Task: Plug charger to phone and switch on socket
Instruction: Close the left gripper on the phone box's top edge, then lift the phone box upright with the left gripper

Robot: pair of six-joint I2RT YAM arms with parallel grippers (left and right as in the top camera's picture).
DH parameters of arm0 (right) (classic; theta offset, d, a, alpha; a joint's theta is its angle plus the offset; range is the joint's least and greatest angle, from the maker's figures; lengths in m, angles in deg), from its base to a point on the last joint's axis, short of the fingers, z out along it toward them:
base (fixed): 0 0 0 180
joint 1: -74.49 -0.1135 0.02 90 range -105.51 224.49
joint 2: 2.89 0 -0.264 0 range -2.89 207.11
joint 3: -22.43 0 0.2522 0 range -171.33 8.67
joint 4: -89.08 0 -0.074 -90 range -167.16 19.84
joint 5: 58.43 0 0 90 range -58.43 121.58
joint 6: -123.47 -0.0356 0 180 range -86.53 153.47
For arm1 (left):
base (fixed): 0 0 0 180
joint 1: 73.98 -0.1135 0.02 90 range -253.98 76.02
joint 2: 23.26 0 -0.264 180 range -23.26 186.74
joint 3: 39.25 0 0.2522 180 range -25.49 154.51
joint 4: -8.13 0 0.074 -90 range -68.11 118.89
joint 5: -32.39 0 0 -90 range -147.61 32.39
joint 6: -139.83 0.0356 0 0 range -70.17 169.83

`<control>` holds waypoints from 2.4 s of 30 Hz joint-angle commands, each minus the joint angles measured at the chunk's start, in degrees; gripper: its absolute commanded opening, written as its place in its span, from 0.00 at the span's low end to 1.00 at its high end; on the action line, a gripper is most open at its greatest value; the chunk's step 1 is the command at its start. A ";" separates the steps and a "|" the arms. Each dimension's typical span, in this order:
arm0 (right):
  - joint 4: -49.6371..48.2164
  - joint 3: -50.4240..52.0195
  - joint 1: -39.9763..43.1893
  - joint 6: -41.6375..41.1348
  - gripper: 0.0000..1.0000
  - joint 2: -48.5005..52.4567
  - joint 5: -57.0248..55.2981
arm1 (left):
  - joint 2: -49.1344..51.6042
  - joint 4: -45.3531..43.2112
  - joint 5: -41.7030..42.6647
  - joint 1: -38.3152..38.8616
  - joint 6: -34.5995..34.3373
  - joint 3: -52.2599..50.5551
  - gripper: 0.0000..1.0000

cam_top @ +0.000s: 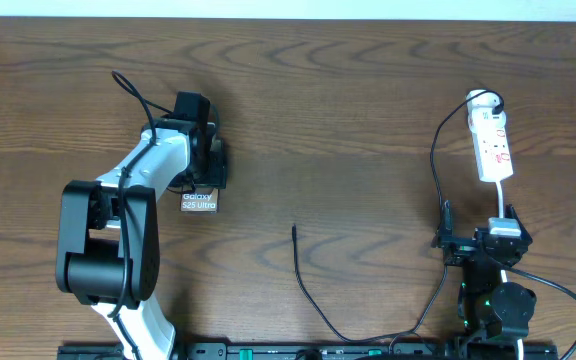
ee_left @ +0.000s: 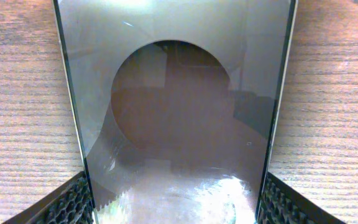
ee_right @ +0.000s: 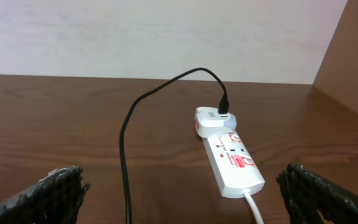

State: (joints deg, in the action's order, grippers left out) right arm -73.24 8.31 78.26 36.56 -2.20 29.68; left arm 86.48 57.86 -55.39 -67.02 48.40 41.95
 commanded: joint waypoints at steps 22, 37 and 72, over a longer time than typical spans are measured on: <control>0.20 0.04 -0.35 -0.87 0.99 -0.31 0.11 | 1.44 0.66 -1.16 -0.02 0.37 -0.26 0.56; 0.20 0.04 -0.35 -0.87 0.99 -0.31 0.11 | 1.44 0.87 -1.18 -0.02 0.35 -0.26 0.35; 0.20 0.04 -0.35 -0.87 0.99 -0.31 0.11 | -21.97 1.68 6.56 -0.02 -8.83 1.97 0.08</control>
State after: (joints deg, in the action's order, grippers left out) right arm -73.24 8.31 78.26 36.56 -2.20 29.68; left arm 67.44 59.56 -54.21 -67.02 45.01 42.02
